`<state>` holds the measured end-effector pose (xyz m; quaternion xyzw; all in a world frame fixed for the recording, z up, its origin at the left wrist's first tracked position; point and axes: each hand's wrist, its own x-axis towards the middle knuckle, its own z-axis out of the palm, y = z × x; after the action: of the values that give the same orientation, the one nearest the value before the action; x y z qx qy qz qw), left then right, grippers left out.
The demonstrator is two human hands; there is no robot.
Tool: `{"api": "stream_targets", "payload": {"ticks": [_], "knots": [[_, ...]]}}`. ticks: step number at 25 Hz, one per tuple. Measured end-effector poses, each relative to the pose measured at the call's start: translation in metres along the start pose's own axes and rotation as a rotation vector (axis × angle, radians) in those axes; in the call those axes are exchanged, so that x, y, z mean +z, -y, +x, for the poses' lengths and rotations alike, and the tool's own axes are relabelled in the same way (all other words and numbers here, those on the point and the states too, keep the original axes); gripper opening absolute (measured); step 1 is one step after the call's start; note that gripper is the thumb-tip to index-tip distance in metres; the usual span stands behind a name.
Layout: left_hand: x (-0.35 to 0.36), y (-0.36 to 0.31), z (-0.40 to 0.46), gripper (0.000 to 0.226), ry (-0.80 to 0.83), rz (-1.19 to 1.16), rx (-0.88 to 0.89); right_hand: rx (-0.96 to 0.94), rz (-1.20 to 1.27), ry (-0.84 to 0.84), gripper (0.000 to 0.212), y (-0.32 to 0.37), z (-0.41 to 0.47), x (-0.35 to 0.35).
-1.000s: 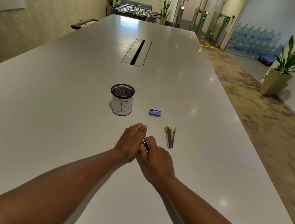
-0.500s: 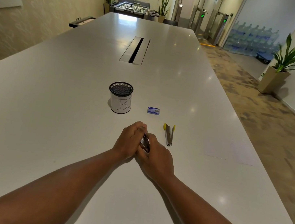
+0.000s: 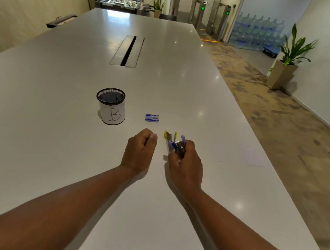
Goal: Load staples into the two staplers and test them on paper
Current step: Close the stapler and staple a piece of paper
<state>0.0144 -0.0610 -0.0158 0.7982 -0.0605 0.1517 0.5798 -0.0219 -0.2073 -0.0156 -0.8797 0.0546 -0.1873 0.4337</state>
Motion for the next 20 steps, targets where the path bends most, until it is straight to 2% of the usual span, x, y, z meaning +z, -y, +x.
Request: {"api": "stream_targets", "payload": {"ticks": [4,7,8,12,15,18,20], "knots": [[0.042,-0.024,0.018,0.019,0.107,0.075,0.060,0.113,-0.003,-0.105,0.019,-0.028,0.020,-0.041],[0.079,-0.039,0.030,0.004,0.255,0.179,0.114,0.181,0.028,-0.179,0.016,-0.051,0.032,-0.072],[0.090,-0.042,0.033,0.009,0.310,0.211,0.104,0.201,0.043,-0.191,0.016,-0.059,0.036,-0.080],[0.128,-0.043,0.046,0.072,0.552,0.327,0.038,0.329,0.104,-0.198,0.015,-0.088,0.049,-0.106],[0.149,-0.038,0.059,0.105,0.668,0.477,-0.001,0.417,0.178,-0.167,0.022,-0.100,0.054,-0.113],[0.164,-0.035,0.070,0.118,0.719,0.636,0.035,0.449,0.204,-0.144,0.015,-0.105,0.058,-0.113],[0.170,-0.036,0.075,0.116,0.740,0.735,0.091,0.470,0.226,-0.140,0.008,-0.108,0.061,-0.112]]}}
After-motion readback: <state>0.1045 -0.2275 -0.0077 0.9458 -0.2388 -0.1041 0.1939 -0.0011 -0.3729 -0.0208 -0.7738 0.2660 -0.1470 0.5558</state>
